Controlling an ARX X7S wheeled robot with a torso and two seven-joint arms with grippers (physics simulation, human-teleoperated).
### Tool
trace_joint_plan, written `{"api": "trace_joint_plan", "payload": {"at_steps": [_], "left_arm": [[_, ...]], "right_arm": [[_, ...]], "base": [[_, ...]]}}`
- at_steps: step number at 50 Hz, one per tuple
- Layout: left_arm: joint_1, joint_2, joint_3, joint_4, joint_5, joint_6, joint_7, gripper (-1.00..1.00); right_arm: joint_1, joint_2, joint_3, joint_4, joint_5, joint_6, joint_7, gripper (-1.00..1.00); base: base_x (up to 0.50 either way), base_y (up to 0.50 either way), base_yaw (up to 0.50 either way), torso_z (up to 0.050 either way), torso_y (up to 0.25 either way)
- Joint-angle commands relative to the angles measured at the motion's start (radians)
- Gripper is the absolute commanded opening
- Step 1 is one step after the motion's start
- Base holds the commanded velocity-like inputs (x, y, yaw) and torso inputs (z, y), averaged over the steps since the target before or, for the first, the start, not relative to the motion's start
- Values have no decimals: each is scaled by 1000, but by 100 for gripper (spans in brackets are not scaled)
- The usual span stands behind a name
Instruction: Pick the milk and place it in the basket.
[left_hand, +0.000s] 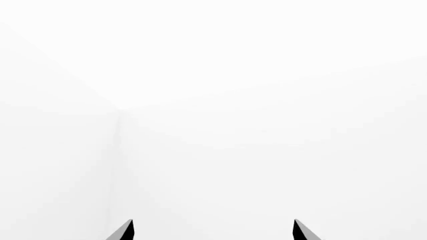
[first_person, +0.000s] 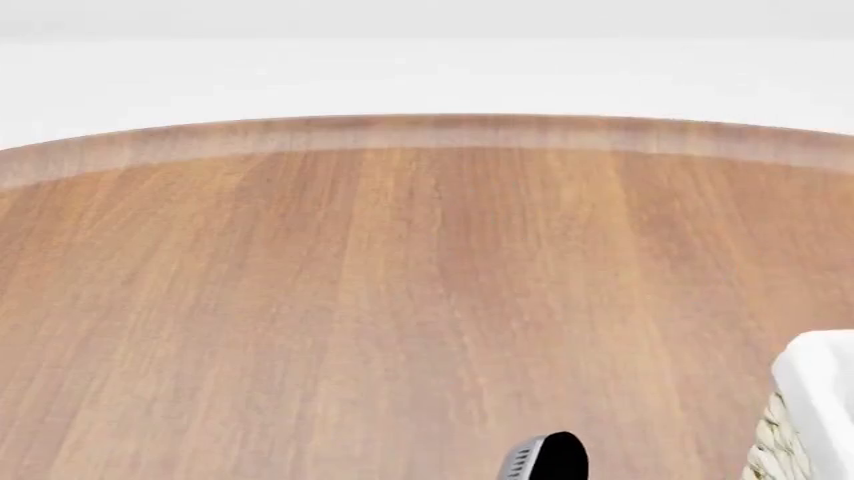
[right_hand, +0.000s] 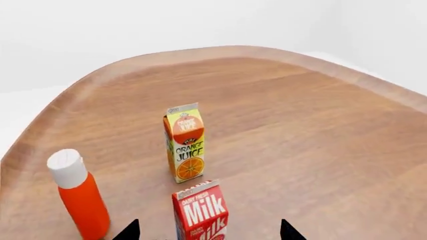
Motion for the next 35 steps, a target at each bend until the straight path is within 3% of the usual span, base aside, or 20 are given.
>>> {"api": "trace_joint_plan", "payload": {"at_steps": [1, 14, 35], "left_arm": [[-5, 15, 4, -8, 33, 9, 14, 100], [-13, 6, 38, -18, 49, 25, 6, 100], [-34, 11, 53, -16, 46, 18, 11, 100]], "right_arm": [[31, -59, -80, 137, -129, -78, -18, 100], [55, -88, -179, 234, -211, -153, -27, 100], [54, -82, -185, 226, -208, -157, -20, 100]], "base": [[0, 0, 0, 0, 0], [0, 0, 0, 0, 0], [0, 0, 0, 0, 0]]}}
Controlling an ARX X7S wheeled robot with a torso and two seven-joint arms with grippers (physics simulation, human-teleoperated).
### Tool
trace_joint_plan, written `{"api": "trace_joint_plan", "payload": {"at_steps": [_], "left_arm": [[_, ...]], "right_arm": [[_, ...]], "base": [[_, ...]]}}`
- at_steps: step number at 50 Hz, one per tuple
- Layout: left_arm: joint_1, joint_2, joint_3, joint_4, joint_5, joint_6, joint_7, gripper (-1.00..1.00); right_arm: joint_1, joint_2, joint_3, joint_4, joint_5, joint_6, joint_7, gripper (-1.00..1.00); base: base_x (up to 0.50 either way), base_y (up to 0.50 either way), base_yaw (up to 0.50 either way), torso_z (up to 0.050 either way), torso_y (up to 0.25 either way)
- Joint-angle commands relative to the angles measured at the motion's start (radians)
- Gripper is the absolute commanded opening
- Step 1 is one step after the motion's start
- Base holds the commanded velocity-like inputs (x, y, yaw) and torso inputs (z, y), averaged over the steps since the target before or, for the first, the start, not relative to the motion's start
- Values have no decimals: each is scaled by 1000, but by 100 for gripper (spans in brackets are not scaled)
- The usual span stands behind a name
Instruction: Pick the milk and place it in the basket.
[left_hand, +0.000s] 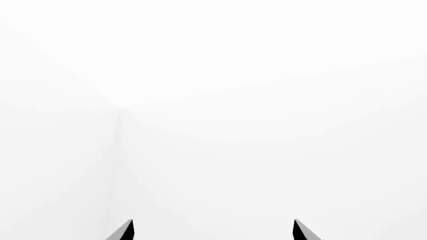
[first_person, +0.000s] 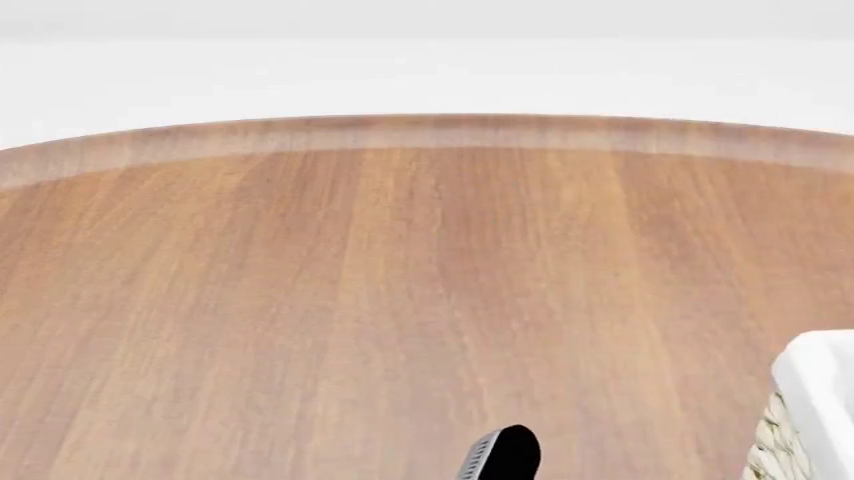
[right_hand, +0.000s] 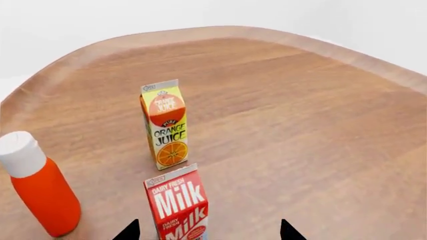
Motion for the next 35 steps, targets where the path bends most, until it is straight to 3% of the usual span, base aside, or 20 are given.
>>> {"api": "trace_joint_plan", "payload": {"at_steps": [1, 35], "left_arm": [[-11, 21, -13, 1, 19, -7, 19, 100], [-46, 1, 19, -5, 15, -1, 9, 100]], "right_arm": [[1, -19, 8, 7, -29, -11, -17, 100], [128, -99, -164, 274, -88, -64, -113, 100]], "base": [[0, 0, 0, 0, 0], [0, 0, 0, 0, 0]]}}
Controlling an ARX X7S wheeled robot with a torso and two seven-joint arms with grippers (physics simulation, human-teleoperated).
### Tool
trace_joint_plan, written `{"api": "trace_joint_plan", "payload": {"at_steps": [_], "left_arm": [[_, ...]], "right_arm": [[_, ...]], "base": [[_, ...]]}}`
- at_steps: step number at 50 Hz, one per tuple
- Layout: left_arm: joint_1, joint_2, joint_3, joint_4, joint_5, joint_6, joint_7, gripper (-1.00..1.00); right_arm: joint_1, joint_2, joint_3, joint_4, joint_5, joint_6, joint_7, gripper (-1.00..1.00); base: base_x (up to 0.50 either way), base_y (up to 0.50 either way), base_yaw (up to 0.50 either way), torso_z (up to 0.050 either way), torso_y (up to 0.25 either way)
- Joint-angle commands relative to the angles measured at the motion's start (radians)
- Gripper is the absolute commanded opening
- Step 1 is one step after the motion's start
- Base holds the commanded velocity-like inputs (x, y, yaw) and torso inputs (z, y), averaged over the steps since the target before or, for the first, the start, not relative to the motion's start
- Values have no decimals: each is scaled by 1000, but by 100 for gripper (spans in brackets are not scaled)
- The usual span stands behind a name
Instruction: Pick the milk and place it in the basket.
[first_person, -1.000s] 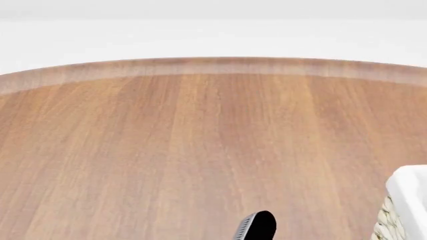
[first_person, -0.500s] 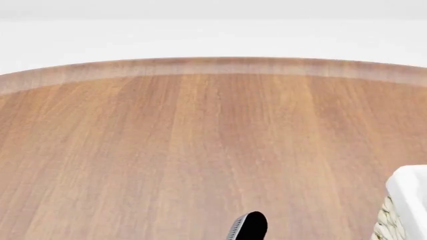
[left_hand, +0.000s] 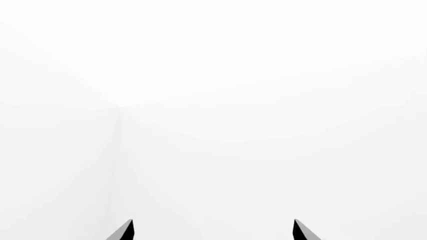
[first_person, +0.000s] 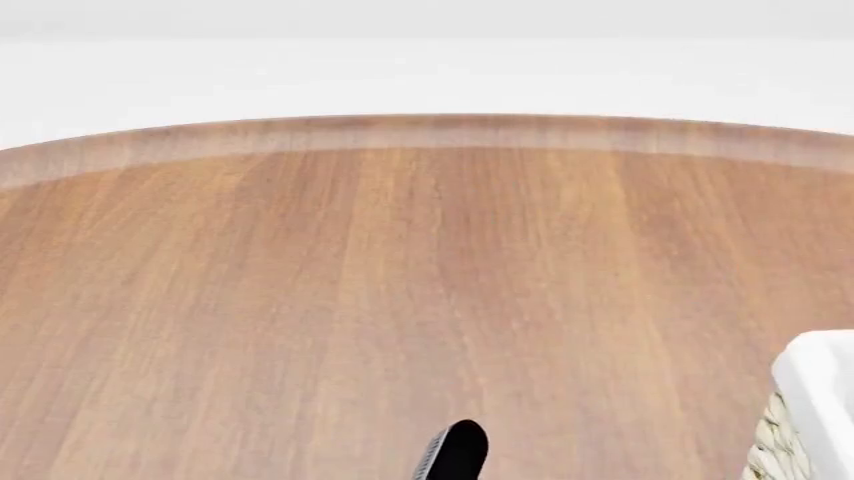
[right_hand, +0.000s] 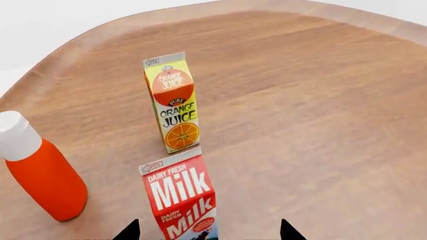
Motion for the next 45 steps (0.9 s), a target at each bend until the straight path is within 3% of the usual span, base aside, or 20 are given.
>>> {"api": "trace_joint_plan", "payload": {"at_steps": [1, 26, 45], "left_arm": [[-9, 17, -12, 3, 20, -4, 16, 100], [-20, 53, 0, 5, 29, -16, 43, 100], [-38, 34, 36, -1, 37, -3, 29, 100]], "right_arm": [[20, -37, -21, 60, -30, -20, -49, 100], [138, -125, -130, 291, -75, -81, -127, 100], [175, -167, -194, 396, -97, -130, -172, 100]], "base": [[0, 0, 0, 0, 0], [0, 0, 0, 0, 0], [0, 0, 0, 0, 0]]}}
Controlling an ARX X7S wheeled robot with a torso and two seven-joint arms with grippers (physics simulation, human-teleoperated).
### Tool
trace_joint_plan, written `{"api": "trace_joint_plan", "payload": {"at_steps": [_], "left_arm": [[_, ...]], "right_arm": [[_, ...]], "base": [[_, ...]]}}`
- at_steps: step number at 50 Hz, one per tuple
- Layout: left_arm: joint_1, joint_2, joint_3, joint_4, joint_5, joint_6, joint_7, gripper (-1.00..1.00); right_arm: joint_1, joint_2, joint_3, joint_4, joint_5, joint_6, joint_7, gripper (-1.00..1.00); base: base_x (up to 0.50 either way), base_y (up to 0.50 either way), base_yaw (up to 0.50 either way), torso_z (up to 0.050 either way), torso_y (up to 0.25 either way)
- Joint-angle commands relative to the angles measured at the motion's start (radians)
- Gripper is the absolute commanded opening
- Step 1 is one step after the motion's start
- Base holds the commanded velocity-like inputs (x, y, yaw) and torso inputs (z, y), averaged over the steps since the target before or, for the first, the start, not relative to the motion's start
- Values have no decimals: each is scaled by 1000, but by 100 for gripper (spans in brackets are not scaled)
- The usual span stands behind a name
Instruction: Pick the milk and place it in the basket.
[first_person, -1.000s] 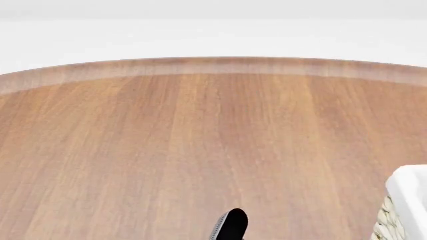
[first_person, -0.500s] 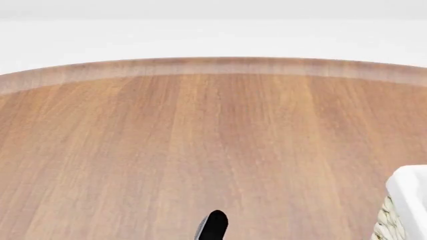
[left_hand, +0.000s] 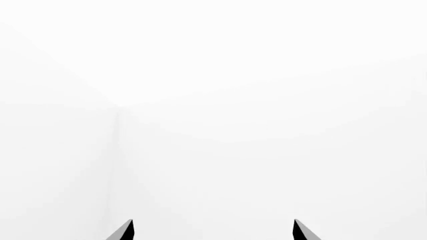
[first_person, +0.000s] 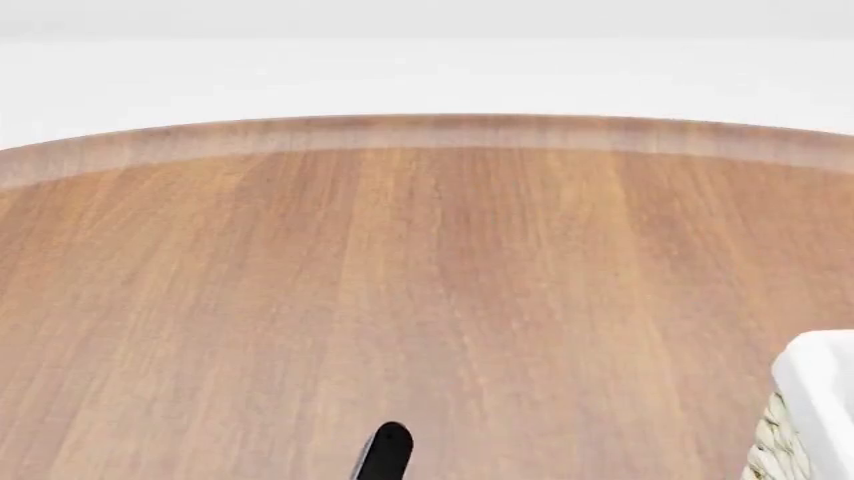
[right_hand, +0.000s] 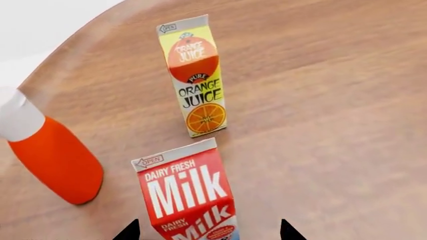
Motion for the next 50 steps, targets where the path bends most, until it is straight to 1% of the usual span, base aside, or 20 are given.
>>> {"api": "trace_joint_plan", "payload": {"at_steps": [1, 24, 36, 50], "left_arm": [[-9, 14, -4, -2, 24, 1, 13, 100], [-25, 37, -10, 4, 15, -19, 33, 100], [-35, 32, 8, 4, 21, -15, 28, 100], [-46, 26, 33, -3, 28, -6, 22, 100]], "right_arm": [[25, -44, -15, 65, -34, -30, -45, 100], [60, -86, -68, 167, -48, -72, -82, 100], [75, -109, -98, 216, -58, -95, -98, 100], [114, -152, -123, 327, -67, -144, -127, 100]], "base": [[0, 0, 0, 0, 0], [0, 0, 0, 0, 0], [0, 0, 0, 0, 0], [0, 0, 0, 0, 0]]}}
